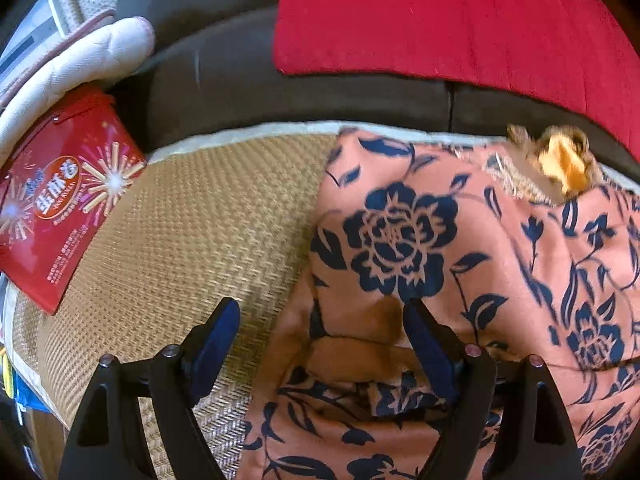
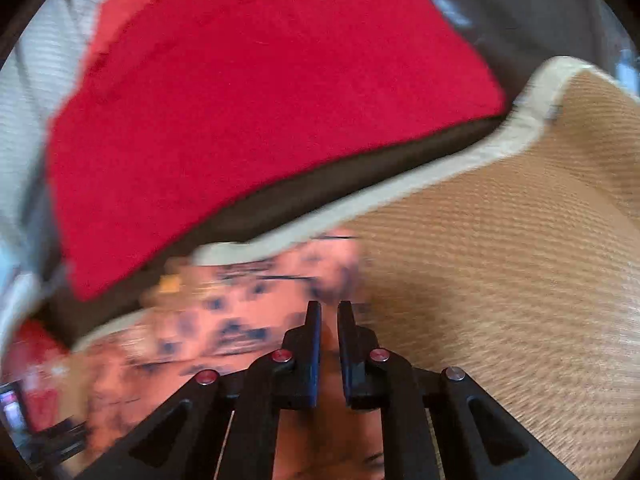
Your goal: Fold small clothes
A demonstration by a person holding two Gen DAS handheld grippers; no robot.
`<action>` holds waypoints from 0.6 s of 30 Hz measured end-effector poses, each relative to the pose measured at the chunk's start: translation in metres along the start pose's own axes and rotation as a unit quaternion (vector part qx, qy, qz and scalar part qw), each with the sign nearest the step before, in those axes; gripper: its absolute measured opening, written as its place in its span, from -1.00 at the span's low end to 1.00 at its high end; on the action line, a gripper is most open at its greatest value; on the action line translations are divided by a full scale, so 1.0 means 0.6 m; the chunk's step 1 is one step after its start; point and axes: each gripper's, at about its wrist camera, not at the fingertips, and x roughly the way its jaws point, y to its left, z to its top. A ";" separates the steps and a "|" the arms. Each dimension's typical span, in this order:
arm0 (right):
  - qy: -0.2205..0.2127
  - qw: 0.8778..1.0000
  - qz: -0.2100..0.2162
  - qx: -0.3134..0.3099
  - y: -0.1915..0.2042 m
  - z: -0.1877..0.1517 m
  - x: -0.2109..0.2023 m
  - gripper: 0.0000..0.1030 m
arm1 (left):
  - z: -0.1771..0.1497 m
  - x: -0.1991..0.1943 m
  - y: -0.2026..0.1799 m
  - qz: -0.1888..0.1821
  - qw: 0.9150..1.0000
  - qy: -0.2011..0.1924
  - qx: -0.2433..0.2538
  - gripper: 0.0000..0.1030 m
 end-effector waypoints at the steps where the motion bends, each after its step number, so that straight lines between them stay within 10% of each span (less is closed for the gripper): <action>1: 0.012 1.000 0.024 -0.006 0.010 -0.001 -0.005 -0.78 | 0.000 -0.005 0.003 -0.002 1.000 -0.002 -0.002 0.64; 4: 0.069 0.994 0.063 -0.052 0.053 -0.028 -0.002 -0.49 | -0.005 -0.028 0.012 -0.002 1.000 -0.011 -0.002 0.64; 6: 0.144 0.984 0.048 -0.096 0.078 -0.065 0.023 0.28 | -0.016 -0.043 0.019 0.001 1.000 -0.014 0.000 0.64; 10: 0.123 0.977 0.011 -0.173 0.114 -0.095 -0.023 0.27 | -0.067 -0.082 0.074 -0.019 0.999 -0.013 -0.026 0.65; 18: 0.105 0.987 0.067 -0.107 0.013 -0.184 -0.211 0.41 | -0.240 -0.142 0.177 -0.049 0.998 -0.004 -0.042 0.65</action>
